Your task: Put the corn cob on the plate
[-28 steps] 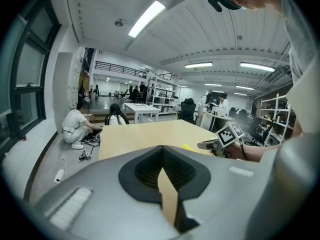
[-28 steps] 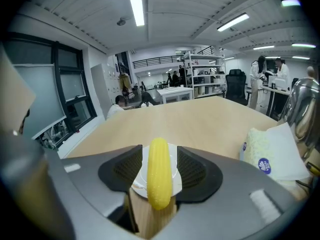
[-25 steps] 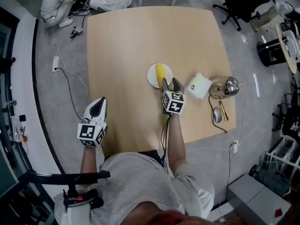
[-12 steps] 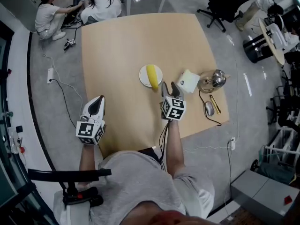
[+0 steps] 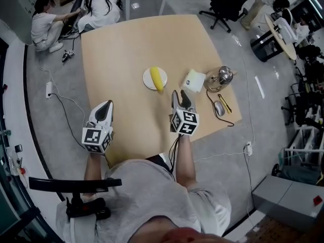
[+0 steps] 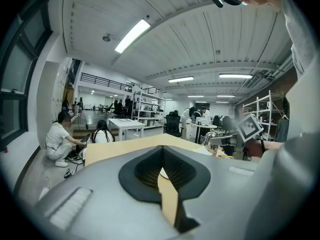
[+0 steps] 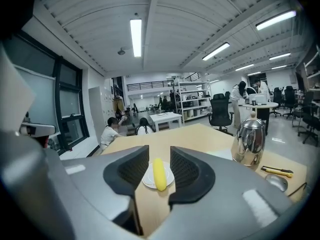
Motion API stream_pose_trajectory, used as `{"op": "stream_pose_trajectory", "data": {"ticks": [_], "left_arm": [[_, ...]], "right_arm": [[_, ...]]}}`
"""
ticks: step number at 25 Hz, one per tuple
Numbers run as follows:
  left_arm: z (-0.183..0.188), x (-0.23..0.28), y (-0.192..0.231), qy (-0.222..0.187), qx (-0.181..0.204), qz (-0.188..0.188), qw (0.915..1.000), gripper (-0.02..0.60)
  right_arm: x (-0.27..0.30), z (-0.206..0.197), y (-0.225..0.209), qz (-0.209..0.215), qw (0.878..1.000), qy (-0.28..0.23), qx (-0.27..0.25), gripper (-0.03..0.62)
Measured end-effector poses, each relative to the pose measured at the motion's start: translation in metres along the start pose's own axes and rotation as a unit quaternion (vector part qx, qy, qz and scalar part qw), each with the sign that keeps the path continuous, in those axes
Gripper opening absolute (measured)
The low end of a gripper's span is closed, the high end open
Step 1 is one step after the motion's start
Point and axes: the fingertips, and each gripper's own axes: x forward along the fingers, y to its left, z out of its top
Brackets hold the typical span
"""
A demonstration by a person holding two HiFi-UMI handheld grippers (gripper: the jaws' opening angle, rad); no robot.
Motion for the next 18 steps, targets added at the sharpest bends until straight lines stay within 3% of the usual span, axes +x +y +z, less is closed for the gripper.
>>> {"op": "stream_pose_trajectory", "data": {"ticks": [18], "left_arm": [[0.024, -0.028, -0.04, -0.051, 0.015, -0.054, 0.9971, 0.02]], "right_arm": [[-0.105, 0.016, 0.014, -0.033, 0.997, -0.064, 0.002, 0.063]]}}
